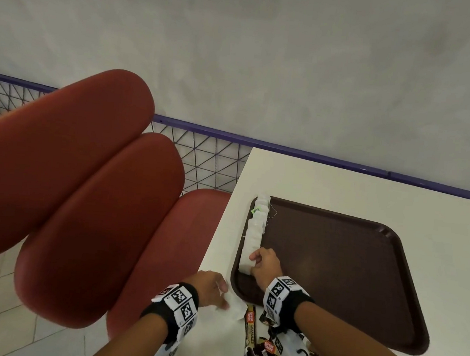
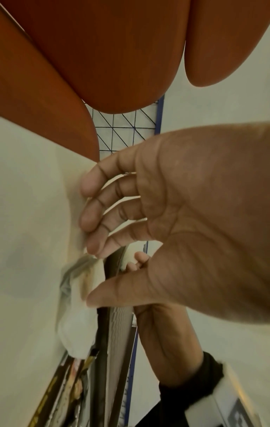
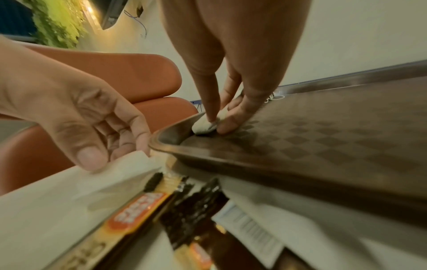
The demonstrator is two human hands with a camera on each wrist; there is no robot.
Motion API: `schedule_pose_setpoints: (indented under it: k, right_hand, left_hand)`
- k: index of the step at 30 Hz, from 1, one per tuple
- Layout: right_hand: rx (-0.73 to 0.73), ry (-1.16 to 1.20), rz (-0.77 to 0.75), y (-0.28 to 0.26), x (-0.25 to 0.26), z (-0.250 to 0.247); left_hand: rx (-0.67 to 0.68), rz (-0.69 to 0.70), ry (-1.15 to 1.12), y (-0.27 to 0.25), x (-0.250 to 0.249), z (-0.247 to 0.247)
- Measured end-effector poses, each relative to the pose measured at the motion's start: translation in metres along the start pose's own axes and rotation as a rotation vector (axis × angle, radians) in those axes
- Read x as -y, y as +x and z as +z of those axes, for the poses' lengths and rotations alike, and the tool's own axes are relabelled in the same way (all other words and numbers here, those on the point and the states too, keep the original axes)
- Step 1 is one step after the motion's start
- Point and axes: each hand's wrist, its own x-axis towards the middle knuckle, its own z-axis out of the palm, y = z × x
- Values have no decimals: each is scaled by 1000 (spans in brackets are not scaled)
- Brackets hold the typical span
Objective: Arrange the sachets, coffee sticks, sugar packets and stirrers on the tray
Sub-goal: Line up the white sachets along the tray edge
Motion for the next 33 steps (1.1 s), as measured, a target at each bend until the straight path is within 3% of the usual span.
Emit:
schedule_pose_setpoints:
  k: [11, 17, 23, 26, 33]
  right_hand:
    - [28, -65, -20, 3, -7, -1]
    - [-14, 26, -146, -13, -7, -18]
    - [170, 122, -259, -32, -7, -29]
    - [237, 149, -345, -35, 1, -27]
    - [160, 369, -263, -32, 14, -26]
  left_hand:
    - [18, 50, 62, 3, -1, 0]
    - [55, 103, -283, -2, 11, -29]
    - [-266, 146, -658, 2, 12, -40]
    - [-304, 111, -791, 9, 3, -33]
    - [-274, 104, -845, 13, -19, -18]
